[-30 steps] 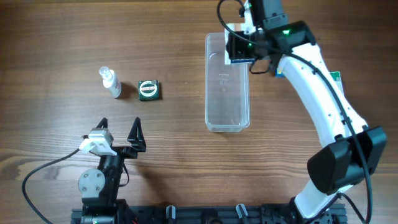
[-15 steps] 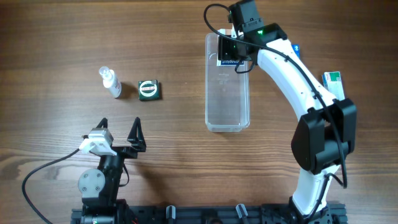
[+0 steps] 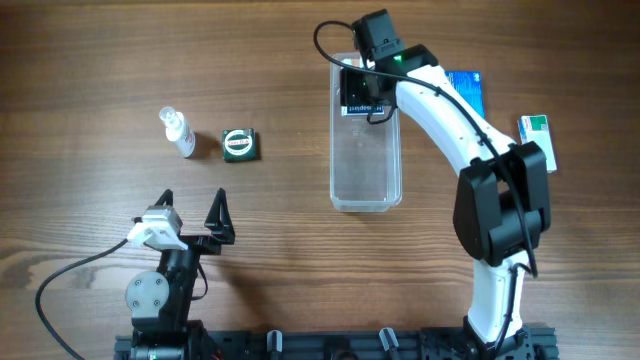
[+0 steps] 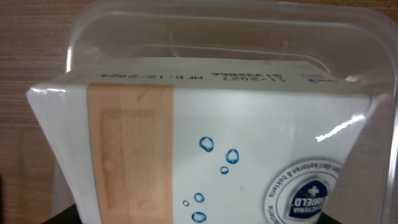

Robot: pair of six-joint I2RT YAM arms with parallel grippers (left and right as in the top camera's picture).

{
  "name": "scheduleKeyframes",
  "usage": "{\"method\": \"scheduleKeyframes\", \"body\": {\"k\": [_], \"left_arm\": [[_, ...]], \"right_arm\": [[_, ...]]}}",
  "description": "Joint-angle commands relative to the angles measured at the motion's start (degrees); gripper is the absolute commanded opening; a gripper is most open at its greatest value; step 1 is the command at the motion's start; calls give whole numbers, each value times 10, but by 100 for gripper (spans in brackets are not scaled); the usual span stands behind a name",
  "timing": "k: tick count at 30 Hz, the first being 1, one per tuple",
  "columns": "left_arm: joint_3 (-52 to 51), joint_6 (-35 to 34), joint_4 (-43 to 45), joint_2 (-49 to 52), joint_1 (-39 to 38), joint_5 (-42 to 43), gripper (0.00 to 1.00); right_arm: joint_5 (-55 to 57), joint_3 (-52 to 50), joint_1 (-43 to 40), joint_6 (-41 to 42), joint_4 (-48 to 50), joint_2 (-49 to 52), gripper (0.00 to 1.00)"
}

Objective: Pack container
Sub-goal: 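Carry the Hansaplast box over the container and lower it in, then move the right gripper to the blue lozenge box and grasp it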

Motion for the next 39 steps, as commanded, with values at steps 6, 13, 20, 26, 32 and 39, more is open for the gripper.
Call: {"method": "scheduleKeyframes", "body": {"k": [6, 13, 20, 26, 32, 39], "left_arm": [[-3, -7, -4, -6, 5, -5, 100], [-3, -7, -4, -6, 5, -5, 100], [-3, -7, -4, -6, 5, -5, 100], [-3, -7, -4, -6, 5, -5, 100], [-3, -7, -4, -6, 5, -5, 100], [-3, -7, -4, -6, 5, -5, 100]], "right_arm": [[16, 9, 1, 4, 18, 9, 76], [16, 15, 1, 4, 26, 5, 82], [22, 40, -2, -35, -11, -89, 87], [106, 40, -83, -109, -102, -187, 100], [-36, 33, -209, -202, -107, -137, 100], [-51, 33, -228, -240, -108, -40, 100]]}}
